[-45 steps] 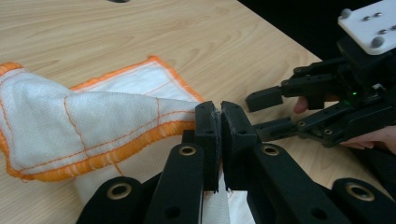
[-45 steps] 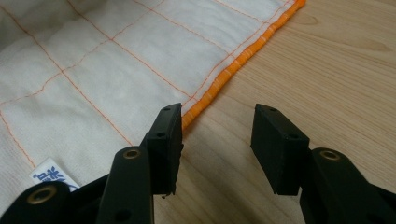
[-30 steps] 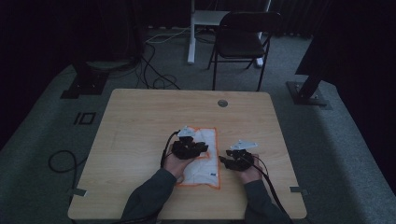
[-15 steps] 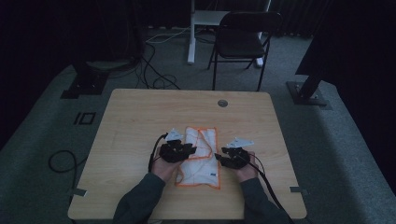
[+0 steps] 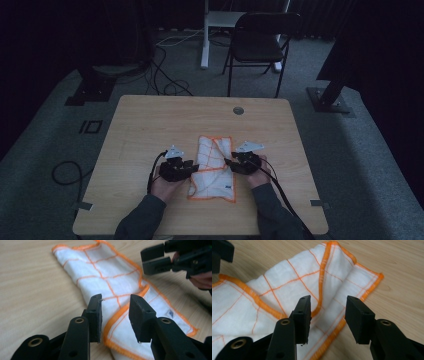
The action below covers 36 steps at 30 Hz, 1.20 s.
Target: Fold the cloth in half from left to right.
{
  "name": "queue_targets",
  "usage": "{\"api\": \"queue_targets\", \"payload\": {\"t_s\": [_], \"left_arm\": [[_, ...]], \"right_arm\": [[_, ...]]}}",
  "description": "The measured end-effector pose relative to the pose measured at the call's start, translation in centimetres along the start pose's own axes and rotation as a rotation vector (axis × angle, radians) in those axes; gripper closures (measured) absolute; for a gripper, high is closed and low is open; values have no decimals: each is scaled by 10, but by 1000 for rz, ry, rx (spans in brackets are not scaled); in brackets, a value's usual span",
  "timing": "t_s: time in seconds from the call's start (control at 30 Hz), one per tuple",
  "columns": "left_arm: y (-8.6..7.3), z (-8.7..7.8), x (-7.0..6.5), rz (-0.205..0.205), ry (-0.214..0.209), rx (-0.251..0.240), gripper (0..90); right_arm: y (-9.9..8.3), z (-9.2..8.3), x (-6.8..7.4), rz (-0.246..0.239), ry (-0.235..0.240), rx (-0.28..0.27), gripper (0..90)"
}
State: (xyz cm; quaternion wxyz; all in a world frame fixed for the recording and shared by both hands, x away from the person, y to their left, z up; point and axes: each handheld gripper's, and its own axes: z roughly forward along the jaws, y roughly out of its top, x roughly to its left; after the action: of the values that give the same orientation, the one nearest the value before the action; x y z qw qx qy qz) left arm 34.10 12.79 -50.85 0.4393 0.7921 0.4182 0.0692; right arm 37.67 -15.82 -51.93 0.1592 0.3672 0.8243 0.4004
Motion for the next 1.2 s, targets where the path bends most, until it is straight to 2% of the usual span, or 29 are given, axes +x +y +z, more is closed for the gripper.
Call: {"api": "queue_targets", "payload": {"t_s": [0.13,0.37,0.47,0.53,0.67,0.8,0.97,1.07,1.2], "left_arm": [[-9,2,4,-20,0,16,615],[-23,9,8,-53,-10,61,596],[-25,10,8,-65,-21,63,596],[-25,9,6,-67,-28,70,632],[-25,8,2,-48,-29,78,762],[-22,4,-2,-26,-31,70,870],[-20,3,-7,-7,-51,67,881],[-18,0,-11,-1,-71,45,881],[-14,-5,-13,12,-77,17,869]], "right_arm": [[8,7,1,-13,0,2,581],[20,20,-5,6,26,3,664],[23,25,-7,5,35,20,686],[24,28,-8,-4,41,33,740],[26,30,-9,-14,36,37,871],[27,27,-14,-8,19,31,882],[31,22,-22,11,-2,11,882],[32,20,-27,20,-11,7,882],[30,24,-33,39,-10,29,862]]}}
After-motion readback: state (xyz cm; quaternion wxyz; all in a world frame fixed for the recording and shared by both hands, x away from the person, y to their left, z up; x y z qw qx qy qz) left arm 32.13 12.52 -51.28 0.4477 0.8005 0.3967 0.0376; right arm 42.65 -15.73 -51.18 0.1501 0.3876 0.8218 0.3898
